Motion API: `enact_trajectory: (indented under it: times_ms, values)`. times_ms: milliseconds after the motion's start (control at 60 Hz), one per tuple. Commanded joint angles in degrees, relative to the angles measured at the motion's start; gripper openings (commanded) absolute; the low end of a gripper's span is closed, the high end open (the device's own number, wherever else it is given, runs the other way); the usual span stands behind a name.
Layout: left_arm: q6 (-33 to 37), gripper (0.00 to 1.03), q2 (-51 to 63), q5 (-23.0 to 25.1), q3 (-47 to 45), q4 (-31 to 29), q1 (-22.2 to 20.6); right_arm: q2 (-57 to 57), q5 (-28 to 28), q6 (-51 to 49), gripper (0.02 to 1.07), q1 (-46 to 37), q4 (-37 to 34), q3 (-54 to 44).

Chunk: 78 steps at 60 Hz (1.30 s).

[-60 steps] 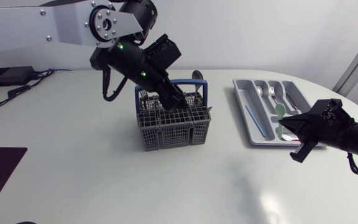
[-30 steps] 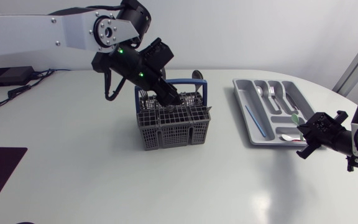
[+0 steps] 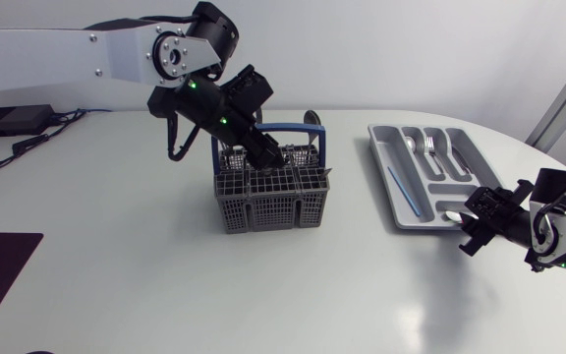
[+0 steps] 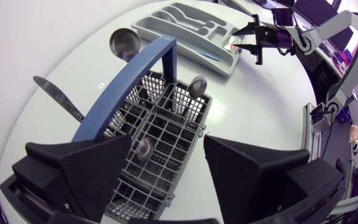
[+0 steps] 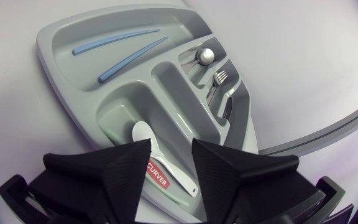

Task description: Unload the cutlery basket into the drawer organizer.

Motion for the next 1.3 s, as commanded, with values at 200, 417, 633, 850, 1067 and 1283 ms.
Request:
enact_trajectory:
  times_ms: [200,417,633,850,1067,1283]
  values:
    - [-4.73,0.95,-2.99,-1.02,-0.98,0.29,0.2,-11.47,-0.12,2.74,0.9,-1.44,-2.87,-2.39]
    - [-3.33,0.95,-3.34,-3.04,-2.47,0.46,0.37,-23.33,-4.25,9.78,0.92,1.46,-16.85,-2.39]
    - [5.9,0.95,-4.75,-4.01,-9.15,4.59,1.25,-29.75,-9.09,12.32,0.92,5.15,-22.12,-6.26]
    - [8.98,0.95,-9.5,-4.8,-18.03,13.73,-2.44,-32.38,-12.6,17.95,0.92,11.56,-25.81,-6.34]
    - [2.83,0.95,-2.46,-21.41,-9.41,16.81,-15.1,-31.94,-11.46,23.13,0.92,15.78,-28.36,-3.8]
    - [-5.96,0.92,11.25,-32.58,15.2,-0.59,-21.95,-31.5,-11.64,23.4,0.92,14.29,-28.53,-3.8]
